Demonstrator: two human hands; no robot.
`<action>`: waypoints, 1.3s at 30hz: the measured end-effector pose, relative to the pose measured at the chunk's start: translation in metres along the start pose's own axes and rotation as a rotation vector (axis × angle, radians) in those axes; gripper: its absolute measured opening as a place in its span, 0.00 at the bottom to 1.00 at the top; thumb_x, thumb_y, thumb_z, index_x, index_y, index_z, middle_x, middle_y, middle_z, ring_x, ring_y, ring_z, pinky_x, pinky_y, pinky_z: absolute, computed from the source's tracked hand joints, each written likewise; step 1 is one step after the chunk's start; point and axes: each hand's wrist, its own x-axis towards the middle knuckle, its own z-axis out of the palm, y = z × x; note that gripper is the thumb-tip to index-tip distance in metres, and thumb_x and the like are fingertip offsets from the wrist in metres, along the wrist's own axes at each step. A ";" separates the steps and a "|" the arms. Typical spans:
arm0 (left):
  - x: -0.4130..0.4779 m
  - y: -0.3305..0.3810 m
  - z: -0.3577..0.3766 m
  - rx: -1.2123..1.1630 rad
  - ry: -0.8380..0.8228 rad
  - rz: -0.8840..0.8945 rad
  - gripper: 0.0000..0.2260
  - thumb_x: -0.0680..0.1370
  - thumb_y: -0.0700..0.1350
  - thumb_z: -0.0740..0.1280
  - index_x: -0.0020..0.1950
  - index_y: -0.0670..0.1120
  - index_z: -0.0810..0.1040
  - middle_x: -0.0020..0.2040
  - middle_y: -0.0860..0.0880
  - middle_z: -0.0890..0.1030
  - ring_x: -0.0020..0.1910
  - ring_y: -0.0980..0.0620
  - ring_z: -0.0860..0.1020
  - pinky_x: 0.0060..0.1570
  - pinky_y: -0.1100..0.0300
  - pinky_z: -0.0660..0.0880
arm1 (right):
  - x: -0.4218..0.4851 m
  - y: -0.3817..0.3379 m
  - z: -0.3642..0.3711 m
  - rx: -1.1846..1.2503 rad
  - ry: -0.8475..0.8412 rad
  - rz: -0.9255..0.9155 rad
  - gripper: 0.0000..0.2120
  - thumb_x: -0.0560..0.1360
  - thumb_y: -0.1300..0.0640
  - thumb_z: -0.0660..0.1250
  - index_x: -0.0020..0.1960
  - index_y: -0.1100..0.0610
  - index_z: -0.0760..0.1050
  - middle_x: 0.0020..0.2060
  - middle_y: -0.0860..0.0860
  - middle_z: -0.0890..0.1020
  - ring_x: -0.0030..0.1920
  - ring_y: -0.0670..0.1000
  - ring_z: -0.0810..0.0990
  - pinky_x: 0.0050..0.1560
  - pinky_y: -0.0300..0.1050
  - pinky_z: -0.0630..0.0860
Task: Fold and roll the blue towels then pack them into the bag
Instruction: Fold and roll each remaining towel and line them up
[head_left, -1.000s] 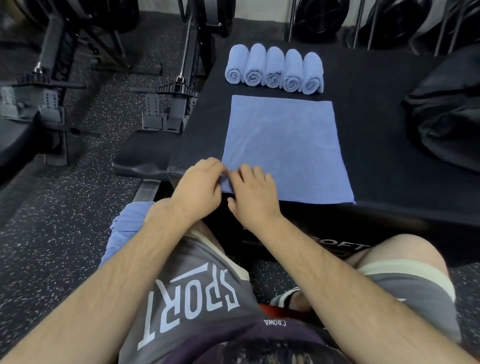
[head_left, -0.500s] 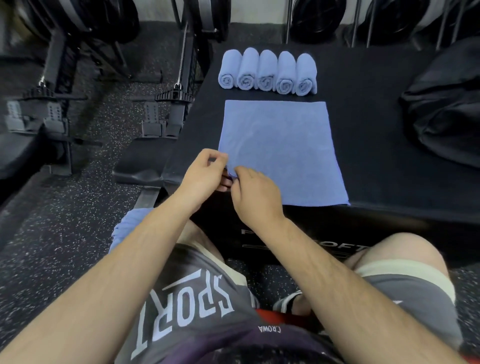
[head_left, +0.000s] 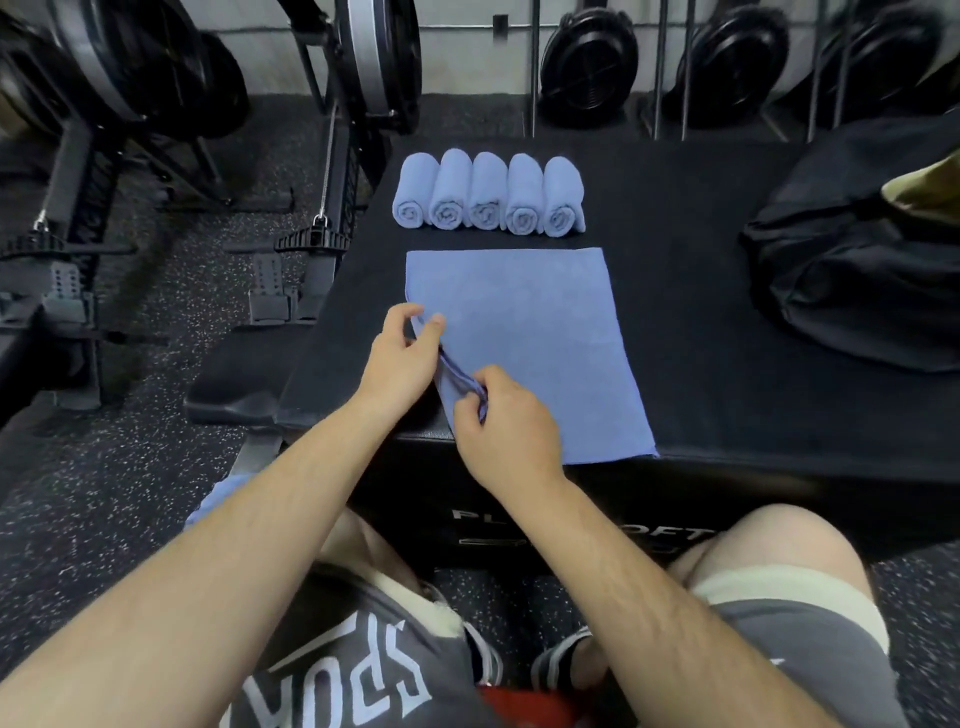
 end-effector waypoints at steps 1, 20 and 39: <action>0.014 0.004 0.001 0.006 0.007 -0.016 0.15 0.80 0.59 0.64 0.65 0.58 0.71 0.47 0.50 0.77 0.44 0.52 0.78 0.42 0.58 0.72 | 0.001 -0.001 0.000 0.004 -0.003 0.008 0.05 0.78 0.55 0.61 0.47 0.57 0.72 0.38 0.52 0.79 0.37 0.58 0.72 0.36 0.51 0.70; 0.129 -0.001 -0.055 0.293 0.084 -0.042 0.21 0.78 0.32 0.59 0.69 0.43 0.78 0.69 0.45 0.77 0.67 0.44 0.76 0.63 0.59 0.72 | 0.020 -0.049 0.029 0.325 -0.220 0.216 0.06 0.74 0.56 0.67 0.42 0.53 0.69 0.27 0.44 0.79 0.32 0.44 0.76 0.34 0.41 0.74; 0.119 0.069 0.039 0.366 -0.100 0.144 0.12 0.73 0.34 0.58 0.42 0.52 0.73 0.41 0.50 0.73 0.50 0.54 0.62 0.41 0.61 0.68 | 0.005 0.003 -0.036 0.191 0.006 0.328 0.12 0.75 0.52 0.66 0.37 0.58 0.71 0.35 0.49 0.77 0.38 0.49 0.75 0.37 0.43 0.70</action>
